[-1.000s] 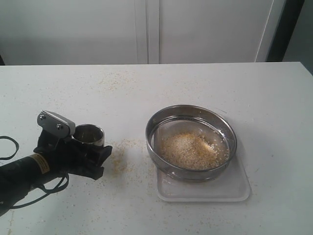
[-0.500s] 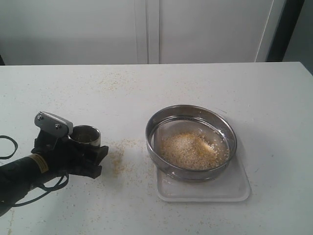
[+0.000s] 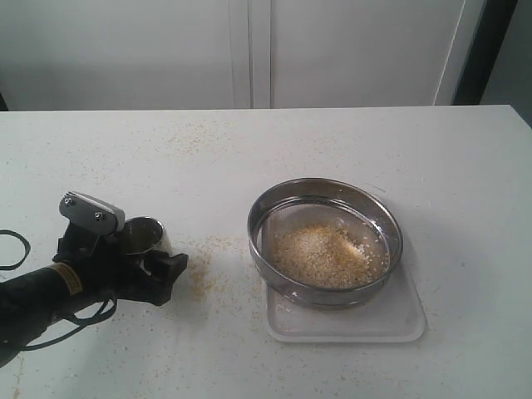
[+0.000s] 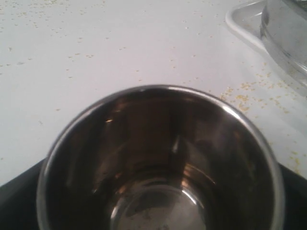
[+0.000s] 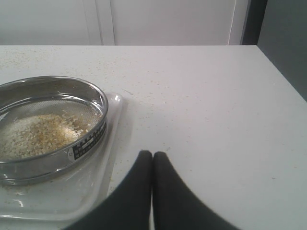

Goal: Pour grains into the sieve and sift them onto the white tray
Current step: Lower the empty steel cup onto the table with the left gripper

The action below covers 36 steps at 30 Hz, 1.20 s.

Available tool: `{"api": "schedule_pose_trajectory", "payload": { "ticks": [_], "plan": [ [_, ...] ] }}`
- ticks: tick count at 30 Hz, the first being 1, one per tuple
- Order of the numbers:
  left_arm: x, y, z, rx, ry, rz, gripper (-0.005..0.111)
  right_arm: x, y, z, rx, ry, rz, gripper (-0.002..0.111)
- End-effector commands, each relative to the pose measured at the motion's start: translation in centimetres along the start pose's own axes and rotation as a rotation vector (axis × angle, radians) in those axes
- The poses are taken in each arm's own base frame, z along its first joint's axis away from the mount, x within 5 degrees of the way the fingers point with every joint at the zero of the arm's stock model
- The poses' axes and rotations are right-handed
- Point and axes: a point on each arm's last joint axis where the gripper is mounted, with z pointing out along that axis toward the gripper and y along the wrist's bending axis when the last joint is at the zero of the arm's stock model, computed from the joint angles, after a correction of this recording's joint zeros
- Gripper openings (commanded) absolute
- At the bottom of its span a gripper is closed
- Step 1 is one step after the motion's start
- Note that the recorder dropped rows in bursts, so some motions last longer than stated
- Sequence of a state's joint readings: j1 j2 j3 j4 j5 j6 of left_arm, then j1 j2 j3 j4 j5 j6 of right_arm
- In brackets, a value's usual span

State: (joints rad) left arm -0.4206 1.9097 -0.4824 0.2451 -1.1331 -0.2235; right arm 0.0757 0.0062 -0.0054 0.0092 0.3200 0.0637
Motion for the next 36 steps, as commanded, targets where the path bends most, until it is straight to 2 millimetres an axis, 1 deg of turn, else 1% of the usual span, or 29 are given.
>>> {"api": "schedule_pose_trajectory", "payload": {
  "ticks": [1,9,14,20,27,34,36],
  "plan": [
    [-0.3,0.0,-0.3,-0.006,-0.003,-0.005,0.101,0.1,0.0,0.0,0.006,-0.008,0.003,0.000],
    [-1.3,-0.5,-1.2,0.042,0.047,0.009,0.101,0.1,0.0,0.0,0.006,-0.008,0.003,0.000],
    [-1.6,-0.4,-1.9,0.023,0.116,0.014,0.101,0.1,0.0,0.0,0.006,-0.008,0.001,0.000],
    [-3.1,-0.4,-2.7,0.020,0.063,0.029,0.101,0.1,0.0,0.0,0.006,-0.008,0.001,0.000],
    [-4.5,-0.5,-3.8,0.015,0.043,0.054,0.101,0.1,0.0,0.0,0.006,-0.008,0.001,0.000],
    [-6.7,-0.6,-5.3,0.009,-0.050,0.074,0.101,0.1,0.0,0.0,0.006,-0.008,0.001,0.000],
    [-7.5,-0.7,-5.9,0.006,-0.088,0.080,0.095,0.1,0.0,0.0,0.006,-0.008,0.001,0.000]
  ]
}}
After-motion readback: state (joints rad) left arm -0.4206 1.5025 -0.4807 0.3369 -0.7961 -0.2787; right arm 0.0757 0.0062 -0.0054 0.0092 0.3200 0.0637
